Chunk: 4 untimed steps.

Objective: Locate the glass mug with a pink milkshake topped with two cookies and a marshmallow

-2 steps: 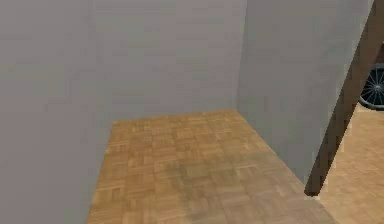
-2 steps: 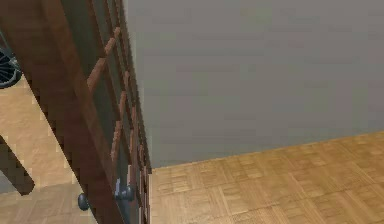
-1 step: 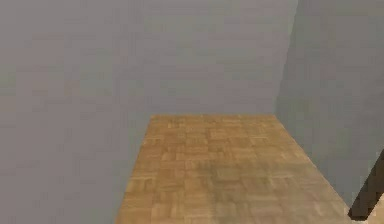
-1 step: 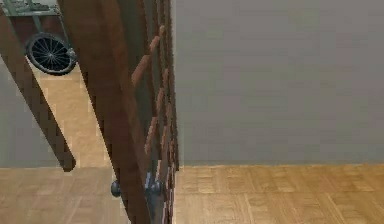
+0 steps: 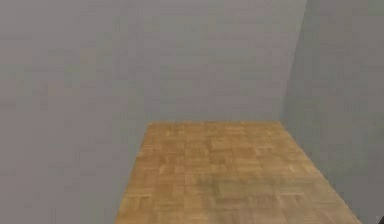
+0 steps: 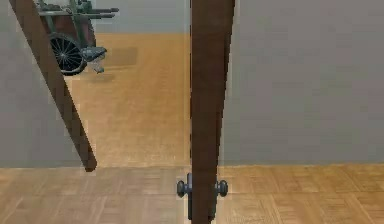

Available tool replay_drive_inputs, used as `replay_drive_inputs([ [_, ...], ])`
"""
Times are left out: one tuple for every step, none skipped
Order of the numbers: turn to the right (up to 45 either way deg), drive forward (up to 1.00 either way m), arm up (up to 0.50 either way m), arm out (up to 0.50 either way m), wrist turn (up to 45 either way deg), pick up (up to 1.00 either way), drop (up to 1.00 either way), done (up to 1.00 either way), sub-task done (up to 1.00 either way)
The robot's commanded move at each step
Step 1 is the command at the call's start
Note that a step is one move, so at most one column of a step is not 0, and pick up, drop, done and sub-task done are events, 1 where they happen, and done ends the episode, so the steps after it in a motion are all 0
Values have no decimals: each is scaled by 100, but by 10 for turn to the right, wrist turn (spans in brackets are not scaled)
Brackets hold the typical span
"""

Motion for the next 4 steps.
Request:
replay_drive_inputs([
  [300, 0, 0, 0, 0, 0, 0, 0, 0],
  [0, 40, 0, 0, 0, 0, 0, 0, 0],
  [450, 0, 0, 0, 0, 0, 0, 0, 0],
  [120, 0, 0, 0, 0, 0, 0, 0, 0],
])
